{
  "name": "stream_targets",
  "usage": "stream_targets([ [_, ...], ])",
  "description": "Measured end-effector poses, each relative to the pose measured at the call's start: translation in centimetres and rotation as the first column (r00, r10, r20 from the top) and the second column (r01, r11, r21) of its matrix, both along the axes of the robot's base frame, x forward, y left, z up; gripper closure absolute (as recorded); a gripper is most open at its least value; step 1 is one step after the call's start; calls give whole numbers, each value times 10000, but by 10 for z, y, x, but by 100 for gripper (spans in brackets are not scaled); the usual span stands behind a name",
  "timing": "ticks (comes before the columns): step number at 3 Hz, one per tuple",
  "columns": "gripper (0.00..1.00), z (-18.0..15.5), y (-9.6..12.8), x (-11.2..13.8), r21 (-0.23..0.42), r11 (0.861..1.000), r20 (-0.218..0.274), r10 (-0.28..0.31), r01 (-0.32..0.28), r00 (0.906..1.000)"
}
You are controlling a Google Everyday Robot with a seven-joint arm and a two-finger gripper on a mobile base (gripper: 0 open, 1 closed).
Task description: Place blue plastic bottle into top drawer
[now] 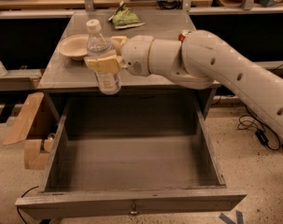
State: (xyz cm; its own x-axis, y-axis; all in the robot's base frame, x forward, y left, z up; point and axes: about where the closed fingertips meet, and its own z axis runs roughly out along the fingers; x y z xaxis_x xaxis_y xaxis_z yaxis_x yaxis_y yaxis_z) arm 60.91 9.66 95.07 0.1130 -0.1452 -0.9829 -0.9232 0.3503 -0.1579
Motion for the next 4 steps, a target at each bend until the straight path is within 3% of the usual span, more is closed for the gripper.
stream_targets([
  [1,100,-39,2,-32,571,9983,-176,93,-82,9998],
  [2,100,-87,18,-48,1230,9912,-203,521,-493,9984],
  [3,100,-137,30,-45,1470,9854,-145,888,-857,9959],
  [4,100,-178,31,-37,1157,9887,-319,1000,-957,9945],
])
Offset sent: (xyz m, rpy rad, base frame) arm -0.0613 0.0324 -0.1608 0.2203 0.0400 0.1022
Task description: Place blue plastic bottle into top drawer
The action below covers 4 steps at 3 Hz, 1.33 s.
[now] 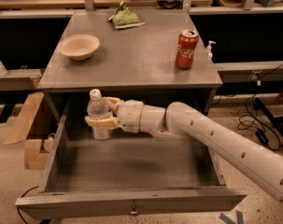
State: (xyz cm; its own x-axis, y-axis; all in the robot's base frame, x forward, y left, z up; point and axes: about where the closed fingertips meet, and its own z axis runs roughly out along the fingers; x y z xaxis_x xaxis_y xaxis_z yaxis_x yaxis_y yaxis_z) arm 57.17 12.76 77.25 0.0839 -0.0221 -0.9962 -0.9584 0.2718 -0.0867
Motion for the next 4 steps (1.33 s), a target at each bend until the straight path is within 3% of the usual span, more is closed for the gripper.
stream_targets([
  [1,100,-42,-17,5,-594,9973,-342,-453,432,9984],
  [2,100,-64,-30,7,-720,9936,-626,-914,869,9938],
  [3,90,-85,-52,6,-498,9863,-1318,-1625,1572,9779],
  [4,68,-86,-56,6,-488,9848,-1370,-1718,1666,9756],
])
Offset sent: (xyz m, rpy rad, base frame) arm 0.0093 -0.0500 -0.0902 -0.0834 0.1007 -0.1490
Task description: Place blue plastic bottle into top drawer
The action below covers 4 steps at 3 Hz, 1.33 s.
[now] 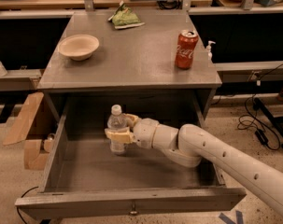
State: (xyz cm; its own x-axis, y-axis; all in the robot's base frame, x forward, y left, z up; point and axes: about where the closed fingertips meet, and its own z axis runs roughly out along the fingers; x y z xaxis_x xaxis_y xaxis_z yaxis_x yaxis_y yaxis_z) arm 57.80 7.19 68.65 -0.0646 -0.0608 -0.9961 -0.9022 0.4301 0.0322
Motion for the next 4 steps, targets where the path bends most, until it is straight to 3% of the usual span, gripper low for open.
stream_targets([
  [1,45,0,0,0,0,10000,0,0,0,10000],
  [2,14,1,1,0,2,10000,2,11,-11,10000],
  [3,0,1,2,-1,7,10000,6,38,-38,10000],
  [4,0,1,2,-1,7,10000,6,38,-38,10000],
])
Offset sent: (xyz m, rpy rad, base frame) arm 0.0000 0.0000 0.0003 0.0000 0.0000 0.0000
